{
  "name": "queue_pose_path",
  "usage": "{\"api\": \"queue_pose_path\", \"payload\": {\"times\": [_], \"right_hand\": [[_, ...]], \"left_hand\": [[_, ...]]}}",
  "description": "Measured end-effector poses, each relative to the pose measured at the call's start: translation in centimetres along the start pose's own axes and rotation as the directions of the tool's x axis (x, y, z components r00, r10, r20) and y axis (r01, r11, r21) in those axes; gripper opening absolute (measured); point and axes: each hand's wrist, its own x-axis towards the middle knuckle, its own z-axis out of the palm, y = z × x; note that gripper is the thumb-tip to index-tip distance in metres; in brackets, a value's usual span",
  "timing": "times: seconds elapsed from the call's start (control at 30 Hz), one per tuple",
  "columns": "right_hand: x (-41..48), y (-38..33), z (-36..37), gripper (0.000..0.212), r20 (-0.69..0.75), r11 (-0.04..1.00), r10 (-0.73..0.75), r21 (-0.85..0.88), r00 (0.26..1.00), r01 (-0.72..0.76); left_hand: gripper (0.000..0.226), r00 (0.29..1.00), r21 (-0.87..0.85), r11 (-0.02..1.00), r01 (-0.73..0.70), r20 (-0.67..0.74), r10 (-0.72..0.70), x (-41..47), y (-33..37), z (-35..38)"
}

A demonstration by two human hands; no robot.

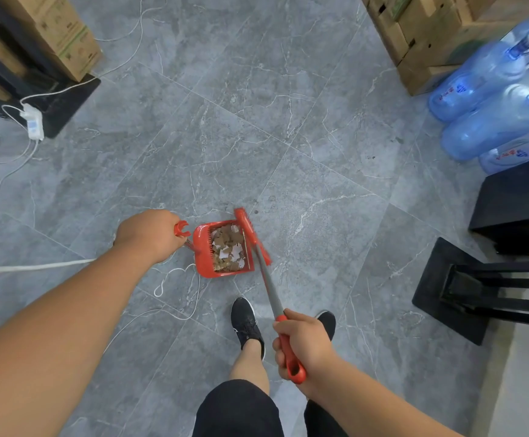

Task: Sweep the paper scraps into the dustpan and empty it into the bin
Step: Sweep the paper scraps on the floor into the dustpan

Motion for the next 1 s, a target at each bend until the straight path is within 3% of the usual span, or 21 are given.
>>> {"api": "queue_pose_path", "payload": {"times": [0.13,0.37,0.7,1.0], "right_hand": [[0.6,0.3,0.6,0.009,-0.062,0.998,-0.051,-0.038,0.997,0.049],[3.6,0.0,1.4,0.013,-0.149,0.992,-0.028,-0.122,0.988,0.01],[2.5,1.7,2.4,0.017,-0.048,0.948,0.045,-0.312,0.998,-0.058],[0.4,1.4,-0.6,0.018,-0.051,0.981,-0.064,-0.184,0.997,0.054]], "left_hand": [[0.023,1.0,-0.007,1.0,0.002,0.001,-0.002,-0.1,-0.1,0.2],[0.024,1.0,-0.014,1.0,-0.004,-0.016,0.004,-0.4,-0.4,0.6],[0.026,1.0,-0.02,1.0,-0.002,-0.007,0.002,-0.4,-0.3,0.4],[0.027,0.999,-0.033,0.998,0.046,-0.02,-0.047,-1.9,-0.9,1.0]]}}
